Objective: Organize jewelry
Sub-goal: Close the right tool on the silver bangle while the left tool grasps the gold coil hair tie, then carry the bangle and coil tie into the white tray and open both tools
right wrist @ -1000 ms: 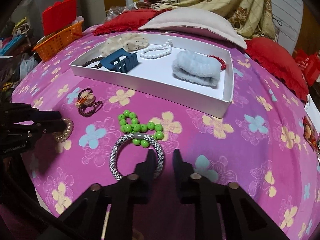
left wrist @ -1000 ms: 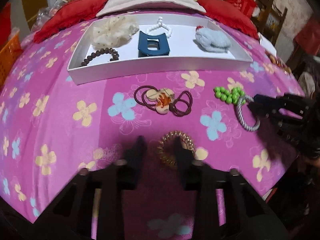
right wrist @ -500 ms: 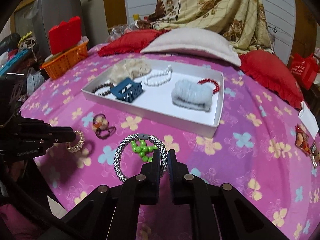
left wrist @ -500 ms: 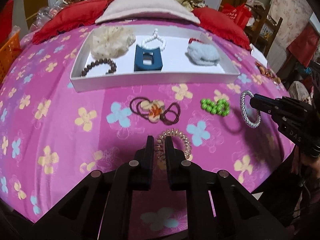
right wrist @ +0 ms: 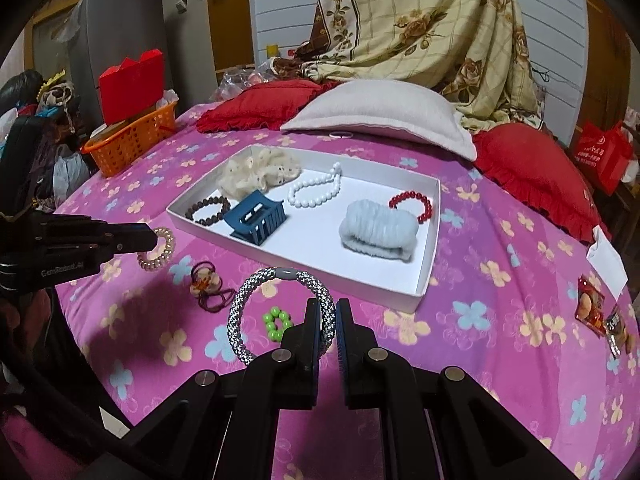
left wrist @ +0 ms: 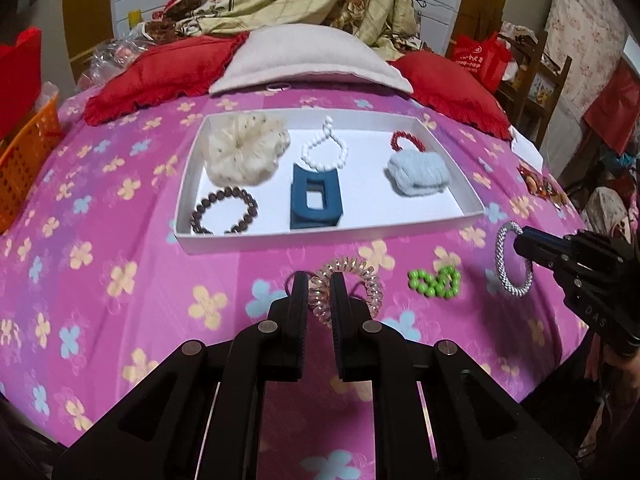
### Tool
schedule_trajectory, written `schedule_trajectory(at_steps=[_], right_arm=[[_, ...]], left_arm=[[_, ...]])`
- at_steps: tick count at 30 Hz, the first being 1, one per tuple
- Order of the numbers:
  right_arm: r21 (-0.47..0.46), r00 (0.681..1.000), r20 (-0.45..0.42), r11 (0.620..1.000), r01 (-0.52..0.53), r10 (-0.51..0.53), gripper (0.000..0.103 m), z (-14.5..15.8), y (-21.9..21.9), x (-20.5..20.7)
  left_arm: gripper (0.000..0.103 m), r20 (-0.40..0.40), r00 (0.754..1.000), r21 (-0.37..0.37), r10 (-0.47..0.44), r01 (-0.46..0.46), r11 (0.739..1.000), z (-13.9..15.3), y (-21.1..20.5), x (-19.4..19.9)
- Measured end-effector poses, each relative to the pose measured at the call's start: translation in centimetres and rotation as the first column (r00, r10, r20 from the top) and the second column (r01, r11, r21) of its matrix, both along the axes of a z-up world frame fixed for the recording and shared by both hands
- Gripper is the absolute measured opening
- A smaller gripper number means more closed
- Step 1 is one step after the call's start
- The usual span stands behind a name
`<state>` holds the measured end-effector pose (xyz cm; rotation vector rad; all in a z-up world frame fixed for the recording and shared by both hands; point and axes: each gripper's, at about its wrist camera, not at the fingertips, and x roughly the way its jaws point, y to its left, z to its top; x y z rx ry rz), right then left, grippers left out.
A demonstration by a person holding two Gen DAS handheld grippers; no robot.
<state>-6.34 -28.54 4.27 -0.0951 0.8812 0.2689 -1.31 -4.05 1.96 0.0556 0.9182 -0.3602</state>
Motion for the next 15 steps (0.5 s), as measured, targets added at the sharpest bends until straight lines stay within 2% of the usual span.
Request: schedule_trajectory(at_steps=[15], right_arm=[[0.013,1.0,0.003,1.0,-0.011,0.011,0.007,0.1,1.2,2.7]], left_arm=[[0.01,0.02,0.998,0.01,0.052,-0.052,0.999,0.7,0.9,3.2]])
